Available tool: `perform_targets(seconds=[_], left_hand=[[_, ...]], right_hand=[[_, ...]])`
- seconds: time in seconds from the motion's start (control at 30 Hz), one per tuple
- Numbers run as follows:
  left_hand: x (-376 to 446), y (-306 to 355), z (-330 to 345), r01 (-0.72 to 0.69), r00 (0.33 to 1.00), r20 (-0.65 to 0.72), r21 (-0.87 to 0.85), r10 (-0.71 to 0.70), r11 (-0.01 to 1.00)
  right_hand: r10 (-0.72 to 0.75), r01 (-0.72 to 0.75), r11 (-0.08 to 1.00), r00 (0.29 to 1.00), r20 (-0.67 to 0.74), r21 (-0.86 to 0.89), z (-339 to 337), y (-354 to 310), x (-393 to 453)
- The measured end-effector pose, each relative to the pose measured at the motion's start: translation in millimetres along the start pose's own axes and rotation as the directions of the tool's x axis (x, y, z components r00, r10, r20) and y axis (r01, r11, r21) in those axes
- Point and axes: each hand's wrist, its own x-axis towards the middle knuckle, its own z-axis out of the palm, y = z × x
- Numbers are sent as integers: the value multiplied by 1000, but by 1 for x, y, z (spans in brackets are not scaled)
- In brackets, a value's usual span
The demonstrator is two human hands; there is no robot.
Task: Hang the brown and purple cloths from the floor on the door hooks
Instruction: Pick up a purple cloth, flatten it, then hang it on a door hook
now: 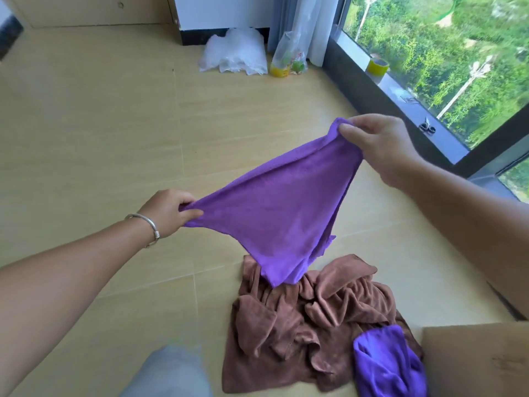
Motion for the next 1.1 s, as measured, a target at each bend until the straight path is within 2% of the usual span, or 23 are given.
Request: perform_targets(seconds=[0.1,0.23,0.33,0.43,0.5,0.7,0.9,1.1], left_hand=[[-18,7,-57,105,994,14,46,-106,993],[-41,25,-142,191,980,-28,-117,-196,975],[-49,30,-204,238,956,-124,-201,-266,950],[-46,31,-258,226,937,-202,-269,-284,936],[-39,28,-291,215,923,-249,-297,-293,930],[-25,16,-382,153,879,-396,-295,-266,943],[-51,-2,-436,104,833,-487,-330,-263,938],[-109,-23,-434,116,827,-476,-375,-299,920]], right_hand=[[102,-101,995,994,34,-27,-8,-45,-2],[191,-191,980,982,-2,-52,-10,-111,-1],[232,-234,970,972,-37,-65,-6,-159,8],[297,-297,955,955,-21,5,8,-200,26],[343,-340,933,939,-3,113,24,-224,40],[381,-372,886,924,21,277,73,-283,75],[377,-373,861,924,57,346,113,-317,71],[403,-415,842,909,109,345,138,-314,25]])
